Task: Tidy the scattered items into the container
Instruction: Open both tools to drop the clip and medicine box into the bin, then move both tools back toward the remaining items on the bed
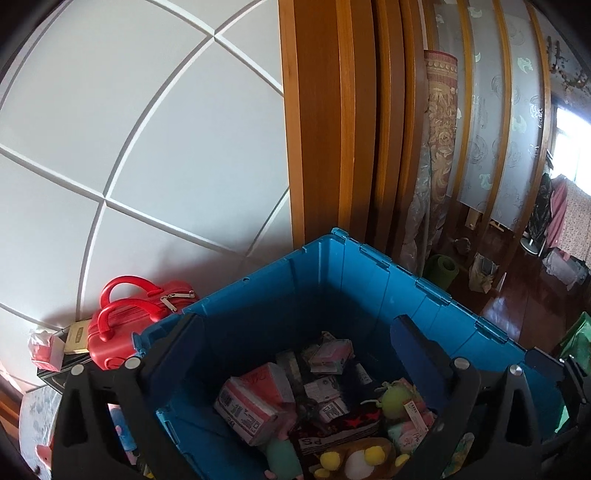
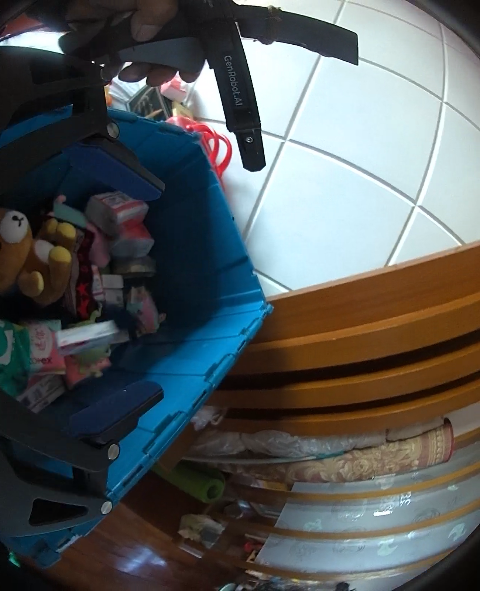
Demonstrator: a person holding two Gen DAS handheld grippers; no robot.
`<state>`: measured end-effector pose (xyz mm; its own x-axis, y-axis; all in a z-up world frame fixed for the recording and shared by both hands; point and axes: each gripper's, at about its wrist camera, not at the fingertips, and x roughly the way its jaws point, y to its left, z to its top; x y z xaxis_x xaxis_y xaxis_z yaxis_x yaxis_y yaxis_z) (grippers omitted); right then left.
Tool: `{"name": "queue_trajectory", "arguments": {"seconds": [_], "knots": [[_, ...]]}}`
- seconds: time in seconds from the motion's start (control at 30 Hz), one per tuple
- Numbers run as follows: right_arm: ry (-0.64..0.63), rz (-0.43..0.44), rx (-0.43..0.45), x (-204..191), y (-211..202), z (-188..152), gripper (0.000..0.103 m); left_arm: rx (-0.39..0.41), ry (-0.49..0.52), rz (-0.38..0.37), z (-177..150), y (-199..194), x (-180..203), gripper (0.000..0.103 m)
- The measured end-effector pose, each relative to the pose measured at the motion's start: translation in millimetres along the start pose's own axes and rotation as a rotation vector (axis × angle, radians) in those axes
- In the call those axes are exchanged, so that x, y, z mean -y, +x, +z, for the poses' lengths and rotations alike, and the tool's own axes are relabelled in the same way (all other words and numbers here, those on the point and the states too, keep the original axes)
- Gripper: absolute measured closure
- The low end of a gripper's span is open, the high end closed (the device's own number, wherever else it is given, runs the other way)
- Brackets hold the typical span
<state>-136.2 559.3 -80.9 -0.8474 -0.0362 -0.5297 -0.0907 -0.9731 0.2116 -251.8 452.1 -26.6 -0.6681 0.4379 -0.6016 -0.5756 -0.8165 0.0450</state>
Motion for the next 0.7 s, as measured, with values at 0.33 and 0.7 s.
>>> {"name": "queue_trajectory", "arguments": {"seconds": [0.33,0.7], "knots": [[-0.028,0.05,0.028,-22,-15,6,0.002,-0.017,-0.021,0.075,-21,-25,-27,0.0],[-0.101,0.136,0.016,-76,-28,-3,0.001,-0.057,-0.104,0.142,-83,-74,-73,0.0]]}}
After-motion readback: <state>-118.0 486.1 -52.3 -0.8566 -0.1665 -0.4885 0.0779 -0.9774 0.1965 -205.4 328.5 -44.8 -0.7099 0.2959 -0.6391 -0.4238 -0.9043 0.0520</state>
